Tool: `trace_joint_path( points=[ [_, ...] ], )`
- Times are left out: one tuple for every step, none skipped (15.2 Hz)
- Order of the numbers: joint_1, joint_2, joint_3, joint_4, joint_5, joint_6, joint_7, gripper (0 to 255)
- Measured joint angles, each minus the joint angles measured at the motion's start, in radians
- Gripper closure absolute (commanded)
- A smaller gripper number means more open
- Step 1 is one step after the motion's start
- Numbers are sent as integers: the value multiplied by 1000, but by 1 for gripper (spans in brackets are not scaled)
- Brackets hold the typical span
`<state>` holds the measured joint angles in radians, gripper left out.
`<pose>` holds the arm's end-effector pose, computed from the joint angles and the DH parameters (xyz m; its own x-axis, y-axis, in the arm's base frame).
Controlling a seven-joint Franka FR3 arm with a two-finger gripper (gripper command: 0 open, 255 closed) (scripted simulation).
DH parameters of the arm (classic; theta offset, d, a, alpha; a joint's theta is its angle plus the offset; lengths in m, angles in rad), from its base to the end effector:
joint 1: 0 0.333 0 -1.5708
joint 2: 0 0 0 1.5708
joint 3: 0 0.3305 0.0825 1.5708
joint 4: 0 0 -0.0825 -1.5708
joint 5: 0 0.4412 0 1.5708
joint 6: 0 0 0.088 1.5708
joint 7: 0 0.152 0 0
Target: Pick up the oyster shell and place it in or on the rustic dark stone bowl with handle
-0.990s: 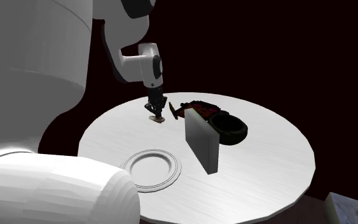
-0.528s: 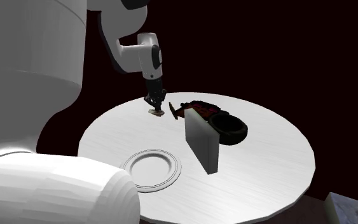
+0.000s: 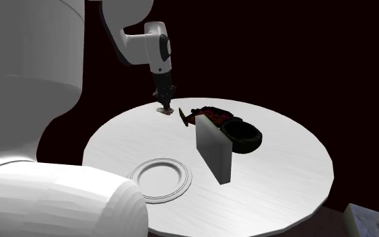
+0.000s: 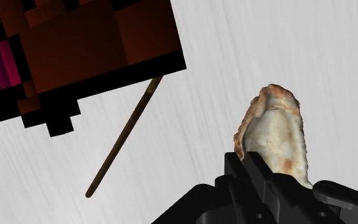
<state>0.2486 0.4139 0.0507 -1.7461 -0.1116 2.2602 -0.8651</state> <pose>0.6945 0.2050 0.2839 0.3377 0.9412 0.0089 0.9338 -0.3362 0.1220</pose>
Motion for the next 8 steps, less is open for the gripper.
trace_joint_path(
  points=[
    [-1, -6, 0, 6, 1, -12, -3, 255],
    [-2, -11, 0, 12, 3, -23, -5, 255],
    [-2, -18, 1, 16, 4, -34, -5, 255],
    [-2, -24, 1, 20, 4, -43, -6, 255],
    [-1, -31, 2, 24, 5, -55, -7, 255],
    [-1, -36, 3, 33, 6, -68, -8, 255],
    [0, -38, 3, 42, 7, -79, -8, 255],
    [-2, -44, 3, 47, 8, -91, -10, 255]
  ],
)
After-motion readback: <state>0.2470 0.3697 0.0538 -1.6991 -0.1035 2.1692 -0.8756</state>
